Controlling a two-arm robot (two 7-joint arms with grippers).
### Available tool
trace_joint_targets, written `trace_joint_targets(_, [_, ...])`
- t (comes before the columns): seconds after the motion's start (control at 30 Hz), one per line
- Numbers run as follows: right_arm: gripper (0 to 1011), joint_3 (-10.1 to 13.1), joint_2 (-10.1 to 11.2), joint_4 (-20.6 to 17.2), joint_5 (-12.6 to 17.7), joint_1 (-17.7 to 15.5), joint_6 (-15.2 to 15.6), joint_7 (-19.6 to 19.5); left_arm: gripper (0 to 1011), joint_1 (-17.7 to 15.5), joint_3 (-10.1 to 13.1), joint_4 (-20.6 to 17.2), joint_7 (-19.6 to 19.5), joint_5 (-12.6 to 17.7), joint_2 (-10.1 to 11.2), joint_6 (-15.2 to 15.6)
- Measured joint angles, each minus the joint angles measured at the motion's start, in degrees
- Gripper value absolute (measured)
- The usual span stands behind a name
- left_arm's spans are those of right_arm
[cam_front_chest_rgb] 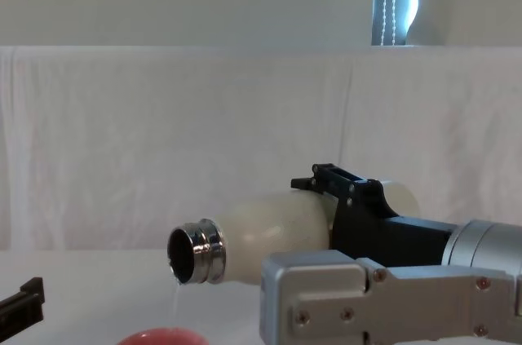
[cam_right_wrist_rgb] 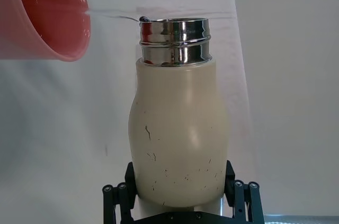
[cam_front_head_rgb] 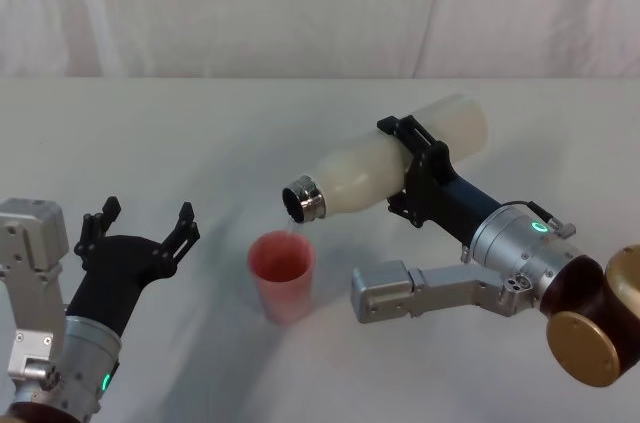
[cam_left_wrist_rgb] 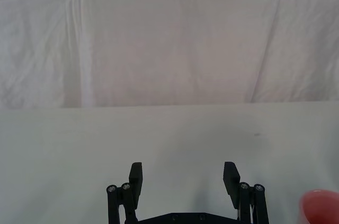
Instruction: Grasp the thermos with one hand and pour water into the cup lid.
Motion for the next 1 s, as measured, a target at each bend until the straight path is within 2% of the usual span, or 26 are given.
trace_joint_targets(0.67, [956, 2.5, -1.6, -0.5, 5.0, -2.6, -0.9, -0.5, 1001, 0.0, 0.0, 0.0, 0.0, 0.0, 0.0, 0.0])
trace_joint_targets(1.0, [956, 3.0, -1.9, -0.9, 5.5, -3.1, -1.1, -0.5, 1001, 0.0, 0.0, 0.0, 0.0, 0.0, 0.0, 0.0])
